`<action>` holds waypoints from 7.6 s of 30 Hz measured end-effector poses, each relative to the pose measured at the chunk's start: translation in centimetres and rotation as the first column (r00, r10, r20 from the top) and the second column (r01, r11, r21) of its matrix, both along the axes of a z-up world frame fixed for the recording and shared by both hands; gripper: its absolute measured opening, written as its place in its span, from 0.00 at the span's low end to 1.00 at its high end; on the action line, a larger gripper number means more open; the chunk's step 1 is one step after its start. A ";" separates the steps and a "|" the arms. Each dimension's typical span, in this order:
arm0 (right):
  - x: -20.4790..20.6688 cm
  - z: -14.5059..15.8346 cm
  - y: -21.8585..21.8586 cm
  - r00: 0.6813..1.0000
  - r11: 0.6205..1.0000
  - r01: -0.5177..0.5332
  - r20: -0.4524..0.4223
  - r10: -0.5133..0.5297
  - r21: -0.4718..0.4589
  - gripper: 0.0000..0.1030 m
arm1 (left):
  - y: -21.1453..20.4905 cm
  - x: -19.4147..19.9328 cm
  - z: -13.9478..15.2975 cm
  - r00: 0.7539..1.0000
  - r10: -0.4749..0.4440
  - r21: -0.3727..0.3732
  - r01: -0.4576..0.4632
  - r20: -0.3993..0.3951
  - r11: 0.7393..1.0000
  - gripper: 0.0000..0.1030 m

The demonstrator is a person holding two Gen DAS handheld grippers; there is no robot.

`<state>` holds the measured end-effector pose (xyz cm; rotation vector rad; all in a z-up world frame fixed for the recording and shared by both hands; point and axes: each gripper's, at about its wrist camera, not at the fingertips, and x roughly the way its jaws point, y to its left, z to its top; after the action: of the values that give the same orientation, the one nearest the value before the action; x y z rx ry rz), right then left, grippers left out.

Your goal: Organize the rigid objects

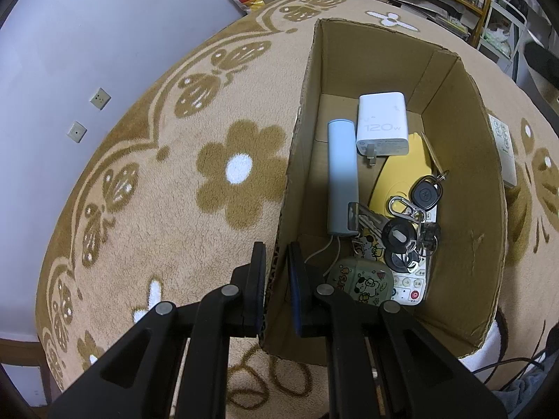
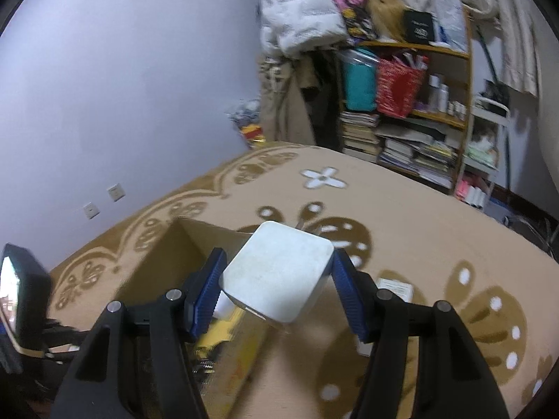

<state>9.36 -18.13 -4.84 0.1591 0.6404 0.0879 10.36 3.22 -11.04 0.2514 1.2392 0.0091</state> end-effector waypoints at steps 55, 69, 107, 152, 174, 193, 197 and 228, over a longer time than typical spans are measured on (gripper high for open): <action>2.1 -4.8 -4.9 0.951 0.949 0.294 -0.064 -0.302 -0.110 1.00 | 0.7 0.1 -0.3 1.000 0.006 -0.020 -0.006 -0.011 1.000 0.11; 2.1 -10.2 -9.3 0.877 0.890 0.426 -0.168 -0.451 -0.163 1.00 | 0.5 0.2 -0.3 1.000 0.007 -0.012 -0.007 -0.012 1.000 0.11; 2.5 -9.7 -8.2 0.913 0.927 0.372 -0.161 -0.376 -0.056 0.50 | 0.4 0.3 -0.3 1.000 0.009 -0.011 -0.009 -0.014 1.000 0.11; -0.2 -3.2 6.7 0.986 0.995 -0.100 -0.133 0.101 0.015 0.50 | 0.4 -0.5 0.5 1.000 -0.013 -0.011 0.014 0.016 1.000 0.12; -7.6 3.6 0.6 0.995 0.988 0.085 -0.049 -0.092 -0.130 1.00 | -1.9 -4.5 6.6 0.973 -0.091 -0.083 0.111 0.214 0.990 0.27; -18.9 6.9 -2.6 0.978 0.968 0.210 0.010 -0.210 -0.135 1.00 | -3.4 -13.6 13.2 0.857 -0.129 -0.068 0.188 0.499 0.980 0.99; -20.7 7.2 -2.7 0.975 0.967 0.223 0.036 -0.220 -0.120 1.00 | -3.9 -16.0 13.7 0.830 -0.171 -0.032 0.222 0.531 0.975 0.99; -23.9 4.8 -3.3 0.957 0.955 0.289 0.030 -0.288 -0.064 1.00 | -3.0 -20.7 14.5 0.793 -0.154 -0.074 0.243 0.589 0.967 0.99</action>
<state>-14.57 -21.39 -0.03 0.1846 0.5931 -0.2140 -10.37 0.19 3.45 0.2274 0.5894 -0.1779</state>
